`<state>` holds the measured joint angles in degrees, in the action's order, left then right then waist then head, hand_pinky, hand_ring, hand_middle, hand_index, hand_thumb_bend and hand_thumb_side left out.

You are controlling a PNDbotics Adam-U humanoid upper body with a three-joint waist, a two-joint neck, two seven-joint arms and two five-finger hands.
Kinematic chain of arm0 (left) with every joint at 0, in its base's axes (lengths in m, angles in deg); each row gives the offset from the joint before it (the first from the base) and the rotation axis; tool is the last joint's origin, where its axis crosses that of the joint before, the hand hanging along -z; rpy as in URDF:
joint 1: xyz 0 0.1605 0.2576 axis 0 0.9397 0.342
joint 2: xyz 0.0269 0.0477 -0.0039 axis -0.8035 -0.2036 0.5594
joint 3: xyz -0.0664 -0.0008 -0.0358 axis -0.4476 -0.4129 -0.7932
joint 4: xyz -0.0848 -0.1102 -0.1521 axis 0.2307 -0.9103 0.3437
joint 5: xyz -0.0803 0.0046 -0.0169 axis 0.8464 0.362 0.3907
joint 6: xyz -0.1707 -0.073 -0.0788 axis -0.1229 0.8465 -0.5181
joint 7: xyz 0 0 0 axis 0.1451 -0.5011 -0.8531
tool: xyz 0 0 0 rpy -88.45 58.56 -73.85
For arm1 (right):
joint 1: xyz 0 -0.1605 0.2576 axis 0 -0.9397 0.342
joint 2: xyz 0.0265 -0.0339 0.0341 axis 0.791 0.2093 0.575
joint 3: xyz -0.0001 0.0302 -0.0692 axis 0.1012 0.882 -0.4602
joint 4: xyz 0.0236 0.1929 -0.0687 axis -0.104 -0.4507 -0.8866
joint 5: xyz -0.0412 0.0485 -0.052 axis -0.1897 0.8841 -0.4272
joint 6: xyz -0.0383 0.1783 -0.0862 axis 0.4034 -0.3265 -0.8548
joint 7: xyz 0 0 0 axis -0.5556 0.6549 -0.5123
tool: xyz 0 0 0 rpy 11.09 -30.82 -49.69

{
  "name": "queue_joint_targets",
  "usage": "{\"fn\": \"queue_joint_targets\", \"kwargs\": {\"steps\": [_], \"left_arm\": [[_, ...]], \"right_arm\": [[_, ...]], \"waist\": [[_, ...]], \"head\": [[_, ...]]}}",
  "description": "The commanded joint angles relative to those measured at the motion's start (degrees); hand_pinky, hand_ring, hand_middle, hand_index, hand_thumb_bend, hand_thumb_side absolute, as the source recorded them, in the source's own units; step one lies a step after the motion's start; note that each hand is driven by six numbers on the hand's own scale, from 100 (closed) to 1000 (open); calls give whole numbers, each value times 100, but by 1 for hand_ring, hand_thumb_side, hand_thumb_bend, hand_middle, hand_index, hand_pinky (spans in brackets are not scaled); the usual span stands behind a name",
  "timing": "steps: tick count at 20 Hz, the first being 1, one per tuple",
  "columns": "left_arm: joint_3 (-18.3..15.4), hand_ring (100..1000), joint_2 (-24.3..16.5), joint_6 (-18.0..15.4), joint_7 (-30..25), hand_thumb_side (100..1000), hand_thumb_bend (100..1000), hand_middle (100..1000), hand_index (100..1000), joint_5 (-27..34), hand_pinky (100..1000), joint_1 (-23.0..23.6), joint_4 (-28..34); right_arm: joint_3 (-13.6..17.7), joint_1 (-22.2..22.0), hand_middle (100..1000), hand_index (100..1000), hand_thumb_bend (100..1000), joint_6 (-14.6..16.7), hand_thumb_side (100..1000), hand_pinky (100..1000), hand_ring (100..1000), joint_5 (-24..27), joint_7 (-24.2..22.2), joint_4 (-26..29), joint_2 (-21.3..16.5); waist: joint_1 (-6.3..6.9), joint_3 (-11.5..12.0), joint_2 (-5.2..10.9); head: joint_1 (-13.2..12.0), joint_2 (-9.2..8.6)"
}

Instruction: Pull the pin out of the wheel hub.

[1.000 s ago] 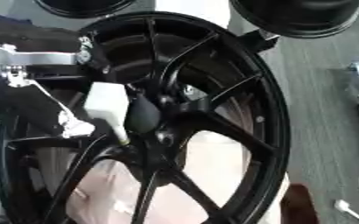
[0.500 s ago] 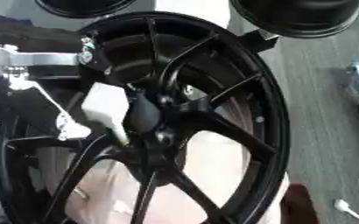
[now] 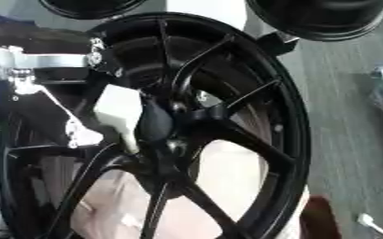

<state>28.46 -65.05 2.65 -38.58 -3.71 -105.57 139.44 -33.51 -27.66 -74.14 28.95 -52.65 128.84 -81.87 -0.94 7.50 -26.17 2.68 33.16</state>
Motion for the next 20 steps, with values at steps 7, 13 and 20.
{"fn": "queue_joint_targets", "kwargs": {"steps": [7,13,20], "left_arm": [[-111,466,-72,479,-312,291,219,289,417,36,618,-98,70],[-267,460,-251,652,-38,304,230,283,410,158,609,-34,274],[-361,456,-383,811,138,322,274,285,415,301,598,45,455]], "right_arm": [[41,19,621,733,100,16,537,800,820,12,25,40,-67],[41,22,621,734,100,16,535,801,820,10,29,41,-95],[44,21,621,733,100,12,535,800,820,14,31,41,-108]], "waist": [[6,-3,171],[19,10,216],[14,20,244]], "head": [[11,-11],[38,0],[52,12]]}}
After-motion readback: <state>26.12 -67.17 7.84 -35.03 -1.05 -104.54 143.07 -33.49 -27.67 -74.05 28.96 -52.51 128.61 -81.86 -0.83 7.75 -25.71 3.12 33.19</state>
